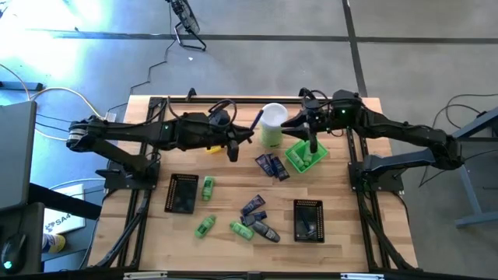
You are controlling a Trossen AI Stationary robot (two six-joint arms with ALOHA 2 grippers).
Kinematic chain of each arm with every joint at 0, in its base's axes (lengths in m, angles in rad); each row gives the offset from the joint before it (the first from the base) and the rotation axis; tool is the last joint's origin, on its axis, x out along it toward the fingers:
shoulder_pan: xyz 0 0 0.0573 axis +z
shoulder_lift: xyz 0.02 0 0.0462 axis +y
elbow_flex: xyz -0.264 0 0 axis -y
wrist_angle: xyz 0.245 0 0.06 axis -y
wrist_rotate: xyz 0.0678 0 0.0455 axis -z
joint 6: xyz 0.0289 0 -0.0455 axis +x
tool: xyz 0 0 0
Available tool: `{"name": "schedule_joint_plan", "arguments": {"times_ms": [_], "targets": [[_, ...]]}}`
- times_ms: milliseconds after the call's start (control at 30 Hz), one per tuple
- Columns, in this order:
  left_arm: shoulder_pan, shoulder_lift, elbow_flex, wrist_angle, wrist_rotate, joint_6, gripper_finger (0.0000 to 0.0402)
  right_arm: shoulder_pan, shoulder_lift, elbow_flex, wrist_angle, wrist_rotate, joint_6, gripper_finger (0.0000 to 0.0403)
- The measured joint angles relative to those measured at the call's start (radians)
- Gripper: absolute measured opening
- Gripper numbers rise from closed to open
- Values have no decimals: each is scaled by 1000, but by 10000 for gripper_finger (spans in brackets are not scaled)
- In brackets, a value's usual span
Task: Pick & Place Travel size toiletries
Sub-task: Put the bottom blue razor into the right black bin
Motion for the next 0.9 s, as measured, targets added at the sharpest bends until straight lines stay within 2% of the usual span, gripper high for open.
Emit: {"name": "schedule_joint_plan", "arguments": {"times_ms": [133,333,667,767,900], "targets": [[-1,0,0,35,48,86,35,14,0,0,119,-37,30,105],[-1,0,0,84,121,167,35,82,11,0,263,68,99,113],[-3,0,0,102,176,226,35,235,154,0,450,246,104,217],[-3,0,0,96,176,226,35,251,197,0,529,249,104,227],[-3,0,0,95,176,225,35,257,235,0,573,249,105,220]]}}
